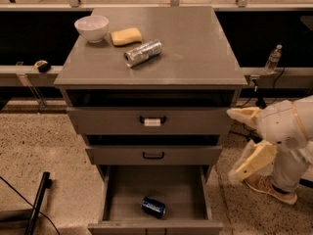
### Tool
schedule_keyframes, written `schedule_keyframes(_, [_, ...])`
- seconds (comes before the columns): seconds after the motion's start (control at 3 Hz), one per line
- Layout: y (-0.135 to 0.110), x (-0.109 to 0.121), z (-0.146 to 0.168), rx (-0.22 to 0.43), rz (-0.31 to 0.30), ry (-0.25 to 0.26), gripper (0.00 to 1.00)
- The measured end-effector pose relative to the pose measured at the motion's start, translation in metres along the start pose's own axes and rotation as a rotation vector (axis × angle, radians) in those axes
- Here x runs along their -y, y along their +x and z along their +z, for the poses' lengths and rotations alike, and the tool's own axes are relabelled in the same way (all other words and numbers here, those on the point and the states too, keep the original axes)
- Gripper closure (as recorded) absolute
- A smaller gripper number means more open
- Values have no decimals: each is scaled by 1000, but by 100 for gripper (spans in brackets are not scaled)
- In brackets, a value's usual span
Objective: Pick pepsi can from bottom drawer and place on counter
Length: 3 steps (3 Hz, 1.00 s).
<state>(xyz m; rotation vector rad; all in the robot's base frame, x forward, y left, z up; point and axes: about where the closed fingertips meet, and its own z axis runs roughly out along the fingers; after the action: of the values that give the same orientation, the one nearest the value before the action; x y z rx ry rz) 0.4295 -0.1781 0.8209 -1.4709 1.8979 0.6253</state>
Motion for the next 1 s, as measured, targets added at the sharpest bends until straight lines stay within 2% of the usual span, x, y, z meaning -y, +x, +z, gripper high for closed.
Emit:
schedule_keyframes(0.33, [12,-12,83,-3,-10,-91,0])
schedule_keyframes(0.67, [47,-33,168,-44,-41,-142,0])
schedule_keyframes(1.0, [52,-20,179,-47,-41,-78,0])
